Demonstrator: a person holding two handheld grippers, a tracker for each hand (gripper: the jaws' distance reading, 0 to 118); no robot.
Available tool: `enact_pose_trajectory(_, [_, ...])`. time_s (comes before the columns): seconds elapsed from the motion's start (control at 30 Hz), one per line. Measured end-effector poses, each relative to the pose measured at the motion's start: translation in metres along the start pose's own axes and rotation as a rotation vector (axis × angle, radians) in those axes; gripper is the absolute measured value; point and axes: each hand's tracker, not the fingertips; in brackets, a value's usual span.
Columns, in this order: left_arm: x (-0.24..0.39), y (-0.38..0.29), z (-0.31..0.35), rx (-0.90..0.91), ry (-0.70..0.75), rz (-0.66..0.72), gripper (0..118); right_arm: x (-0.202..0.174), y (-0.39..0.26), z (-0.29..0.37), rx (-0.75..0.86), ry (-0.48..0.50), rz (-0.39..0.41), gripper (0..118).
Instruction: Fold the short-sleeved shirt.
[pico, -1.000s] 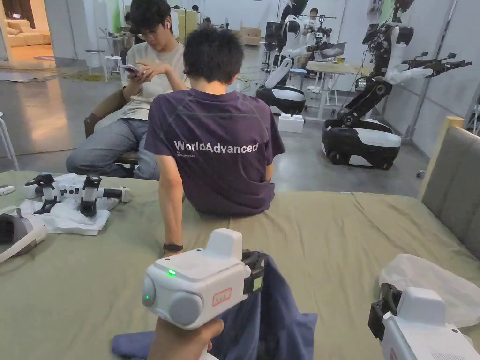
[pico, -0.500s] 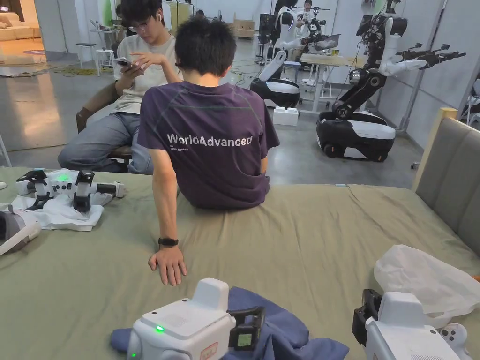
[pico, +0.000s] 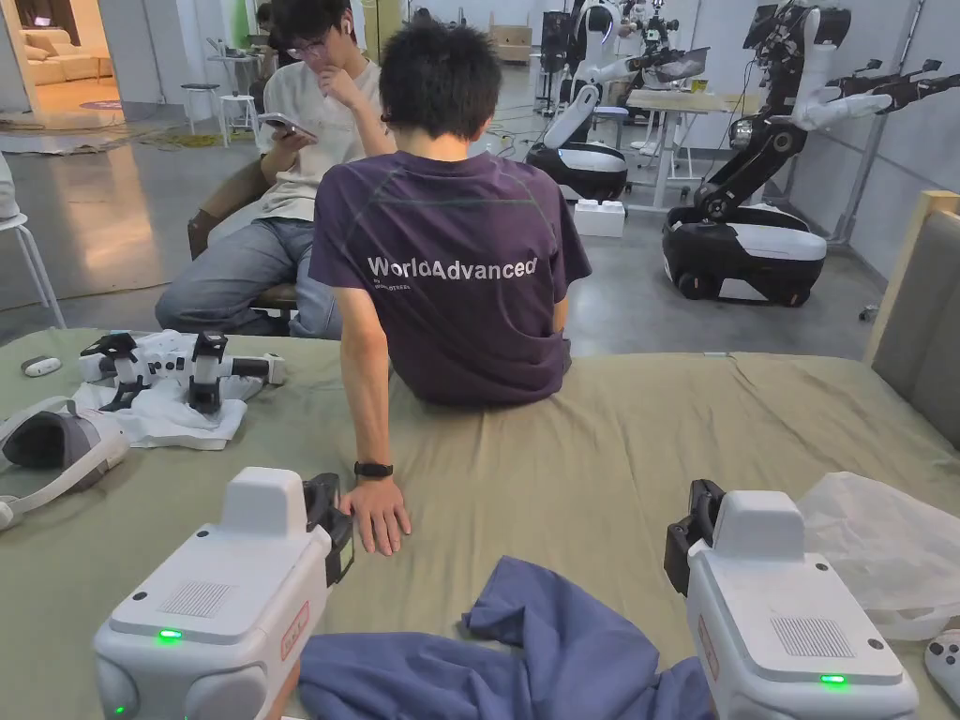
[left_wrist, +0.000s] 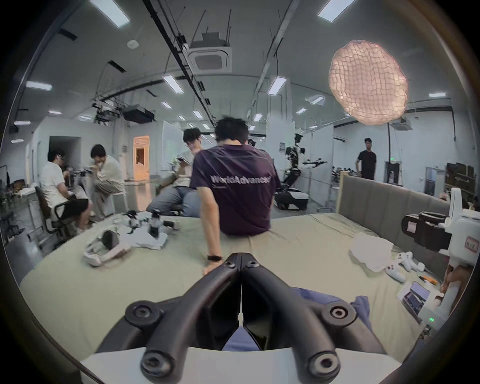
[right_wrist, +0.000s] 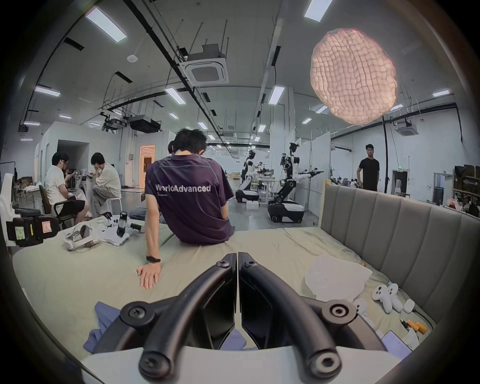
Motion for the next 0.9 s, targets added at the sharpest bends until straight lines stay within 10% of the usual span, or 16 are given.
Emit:
enact_pose_trajectory(0.43, [-0.055, -0.090, -0.019, -0.576, 0.006, 0.081, 0, -0.002, -0.005, -0.002, -0.016, 0.021, 0.007, 0])
enact_pose_trajectory(0.6, [-0.064, -0.151, -0.044, -0.819, -0.017, 0.181, 66, 0.007, -0.020, -0.002, -0.059, 0.003, -0.009, 0])
enact_pose_trajectory(0.9, [-0.025, -0.195, -0.065, -0.891, 0.095, 0.013, 54, 0.027, -0.044, 0.001, -0.128, -0.040, -0.005, 0])
